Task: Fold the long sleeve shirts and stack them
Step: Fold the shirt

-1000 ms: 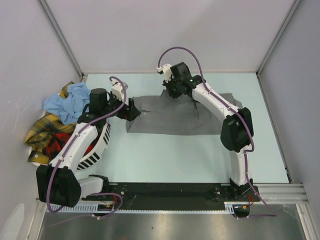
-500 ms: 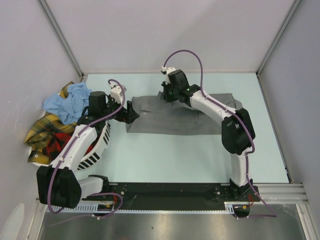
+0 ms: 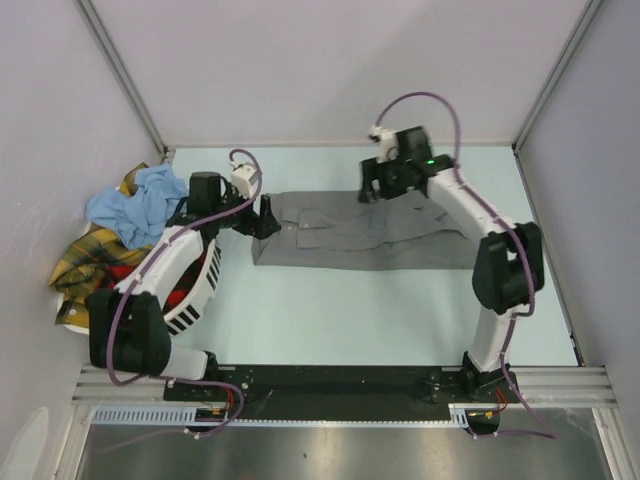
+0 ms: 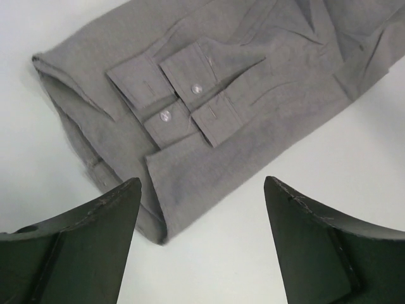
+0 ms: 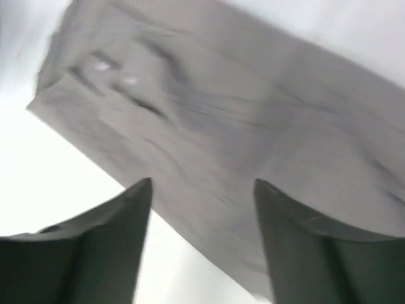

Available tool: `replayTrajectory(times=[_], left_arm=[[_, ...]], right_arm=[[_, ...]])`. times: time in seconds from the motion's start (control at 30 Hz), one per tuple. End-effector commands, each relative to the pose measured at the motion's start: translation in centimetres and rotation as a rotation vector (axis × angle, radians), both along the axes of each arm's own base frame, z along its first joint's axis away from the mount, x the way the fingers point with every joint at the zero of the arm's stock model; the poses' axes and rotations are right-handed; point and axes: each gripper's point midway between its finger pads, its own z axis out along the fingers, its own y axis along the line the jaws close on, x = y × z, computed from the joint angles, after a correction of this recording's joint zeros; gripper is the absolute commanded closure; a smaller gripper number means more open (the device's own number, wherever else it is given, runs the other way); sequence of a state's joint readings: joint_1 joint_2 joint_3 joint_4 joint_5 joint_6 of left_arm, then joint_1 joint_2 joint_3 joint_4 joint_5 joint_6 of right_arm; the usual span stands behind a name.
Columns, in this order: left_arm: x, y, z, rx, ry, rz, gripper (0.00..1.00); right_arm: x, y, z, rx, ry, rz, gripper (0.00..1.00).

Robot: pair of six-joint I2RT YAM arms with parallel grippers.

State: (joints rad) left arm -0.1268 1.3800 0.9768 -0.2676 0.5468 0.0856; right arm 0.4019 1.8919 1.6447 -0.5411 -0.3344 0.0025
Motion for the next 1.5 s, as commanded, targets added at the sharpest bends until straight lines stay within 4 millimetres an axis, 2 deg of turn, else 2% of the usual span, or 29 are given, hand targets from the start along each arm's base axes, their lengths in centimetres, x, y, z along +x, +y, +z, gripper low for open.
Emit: replayTrajectory(times=[0.0,0.03,0.1,0.13,0.17,0.2,0.3,0.5,0.63,0.77,0.93,1.07,1.1,1.13,1.3,1.4,1.47], left_arm=[[2.2,-2.0,0.1,0.115,-0.048,-0.158,0.16],[2.5,-2.3,-1.6,0.156,-0.022,-0.193,0.16],[2.9,-3.4,-2.1,0.2,0.0,-0.222,0.17],[2.9,-3.7,-3.5,0.207,0.051,-0.23,0.17],[3.2,-4.1,-3.4,0.208,0.054,-0.233,0.17],[3.1,-4.6,-3.9,0.209,0.072,-0.236,0.18],[3.4,-5.7,-5.3,0.225,0.107,-0.244,0.19],[4.1,-6.4,-7.5,0.251,0.18,-0.23,0.23],[3.4,-6.8,-8.5,0.213,0.255,-0.203,0.25],[2.6,-7.6,-9.7,0.138,0.34,-0.155,0.3],[2.9,-8.8,-10.3,0.07,0.383,-0.159,0.36],[3.3,-8.6,-11.6,0.079,0.415,-0.126,0.41],[3.4,-8.5,-11.8,0.082,0.416,-0.117,0.42],[3.4,-8.5,-12.0,0.085,0.42,-0.112,0.43],[3.7,-8.6,-11.8,0.076,0.409,-0.091,0.5],[4.4,-8.6,-11.0,0.074,0.369,-0.079,0.59],[4.6,-8.6,-9.9,0.067,0.338,-0.086,0.72]], right_arm=[[-1.4,-9.5,0.3,-0.062,0.098,-0.035,0.42],[-1.4,-10.8,-1.2,-0.091,0.14,-0.057,0.46],[-1.4,-14.0,-3.1,-0.151,0.194,-0.117,0.46],[-1.3,-15.1,-4.0,-0.173,0.209,-0.138,0.47],[-1.3,-15.8,-4.5,-0.181,0.223,-0.151,0.48],[-1.3,-17.3,-4.9,-0.192,0.235,-0.173,0.5],[-1.3,-19.3,-6.1,-0.229,0.254,-0.196,0.55],[-2.1,-20.1,-9.1,-0.257,0.326,-0.189,0.7],[-2.5,-20.0,-10.3,-0.256,0.356,-0.194,0.71],[-2.6,-20.0,-10.6,-0.25,0.369,-0.198,0.7],[-2.7,-20.3,-10.4,-0.252,0.374,-0.205,0.7],[-3.1,-20.5,-10.4,-0.257,0.388,-0.209,0.69],[-3.1,-21.6,-10.5,-0.251,0.396,-0.236,0.69],[-3.2,-21.8,-10.4,-0.25,0.397,-0.24,0.69],[-3.7,-22.2,-11.1,-0.247,0.428,-0.252,0.7],[-3.7,-22.3,-11.5,-0.243,0.439,-0.26,0.7],[-3.7,-22.5,-11.7,-0.244,0.442,-0.265,0.7]])
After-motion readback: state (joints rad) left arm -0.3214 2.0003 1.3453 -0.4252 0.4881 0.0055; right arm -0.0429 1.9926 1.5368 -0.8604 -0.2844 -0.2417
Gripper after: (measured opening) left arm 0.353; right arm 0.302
